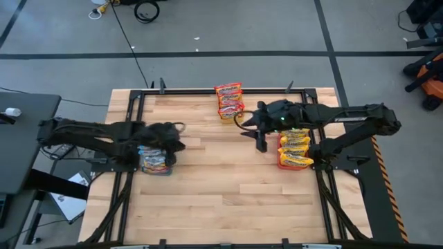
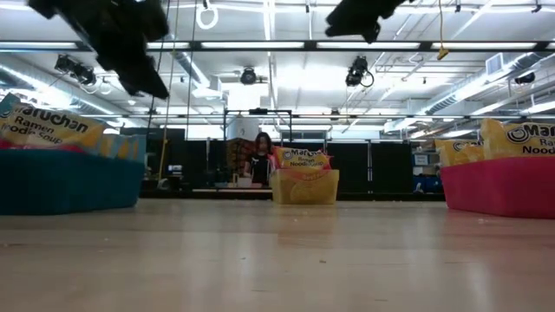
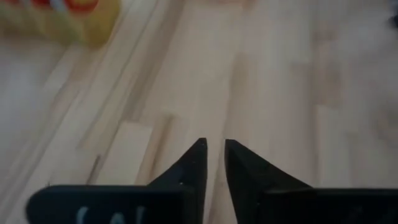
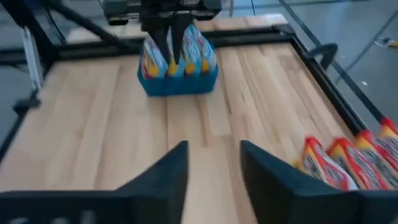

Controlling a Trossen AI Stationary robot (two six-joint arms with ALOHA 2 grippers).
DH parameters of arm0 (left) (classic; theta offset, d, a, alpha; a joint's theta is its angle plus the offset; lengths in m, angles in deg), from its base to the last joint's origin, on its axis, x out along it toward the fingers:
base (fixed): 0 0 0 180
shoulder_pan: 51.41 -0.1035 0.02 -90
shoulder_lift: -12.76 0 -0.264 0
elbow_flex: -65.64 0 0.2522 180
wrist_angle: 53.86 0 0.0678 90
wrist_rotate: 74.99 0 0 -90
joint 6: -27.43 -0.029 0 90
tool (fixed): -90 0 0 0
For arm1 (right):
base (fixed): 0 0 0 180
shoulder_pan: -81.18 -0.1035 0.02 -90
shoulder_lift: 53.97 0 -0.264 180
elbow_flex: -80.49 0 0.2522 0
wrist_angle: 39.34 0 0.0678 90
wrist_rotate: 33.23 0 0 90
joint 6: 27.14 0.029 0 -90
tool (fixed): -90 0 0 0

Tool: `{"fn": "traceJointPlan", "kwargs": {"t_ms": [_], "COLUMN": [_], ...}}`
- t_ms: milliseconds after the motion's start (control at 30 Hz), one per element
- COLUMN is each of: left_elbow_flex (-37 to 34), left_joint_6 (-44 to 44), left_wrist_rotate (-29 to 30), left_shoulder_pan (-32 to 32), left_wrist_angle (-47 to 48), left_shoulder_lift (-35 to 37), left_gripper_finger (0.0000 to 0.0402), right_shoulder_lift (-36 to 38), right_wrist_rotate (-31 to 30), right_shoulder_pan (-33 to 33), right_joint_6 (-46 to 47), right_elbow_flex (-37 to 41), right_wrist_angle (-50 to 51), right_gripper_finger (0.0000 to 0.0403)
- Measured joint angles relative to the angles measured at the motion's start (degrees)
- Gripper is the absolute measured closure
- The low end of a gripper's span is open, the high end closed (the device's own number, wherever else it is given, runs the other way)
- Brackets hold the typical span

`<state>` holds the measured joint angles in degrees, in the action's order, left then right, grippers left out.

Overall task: Sort Maruchan noodles
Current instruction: Return to Home Position

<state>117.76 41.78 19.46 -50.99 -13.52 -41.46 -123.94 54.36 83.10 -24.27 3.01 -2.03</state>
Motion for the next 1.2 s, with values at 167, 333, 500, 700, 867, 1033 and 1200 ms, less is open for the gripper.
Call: {"fn": "traceJointPlan", "kwargs": {"t_ms": [167,333,500,700,867,1033,1200], "left_elbow_flex": [-6.6,-10.53,-10.57,-10.51,-11.64,-17.26,-20.9], "left_joint_6": [-1.2,-1.89,-0.02,2.86,-1.53,-3.6,-7.04], "left_wrist_rotate": [-0.72,-0.32,3.73,3.63,0.06,-6.77,-12.48], "left_shoulder_pan": [2.05,2.76,2.7,2.65,2.66,2.66,2.7], "left_wrist_angle": [-0.61,-0.91,2.28,1.42,-2.14,-12.55,-17.21], "left_shoulder_lift": [15.31,32.01,43.74,49.67,49.51,53.71,53.77], "left_gripper_finger": [0.032,0.033,0.0346,0.0349,0.0349,0.0349,0.0349], "right_shoulder_lift": [-2.2,0.12,9.54,22.2,29.15,41.95,57.55], "right_wrist_rotate": [4.02,3.76,2.42,2.54,3.29,7.01,11.73], "right_shoulder_pan": [2.34,3.28,2.41,1.43,1.61,1.55,1.53], "right_joint_6": [2.57,4.93,13.84,19.0,13.91,8.01,7.76], "right_elbow_flex": [0.03,1.81,13.73,26.94,35.1,43.35,51.63], "right_wrist_angle": [-5.1,-10.24,-21.93,-22.34,-25.25,-27.72,-29.55], "right_gripper_finger": [0.0359,0.0389,0.0396,0.0359,0.0349,0.0349,0.0348]}}
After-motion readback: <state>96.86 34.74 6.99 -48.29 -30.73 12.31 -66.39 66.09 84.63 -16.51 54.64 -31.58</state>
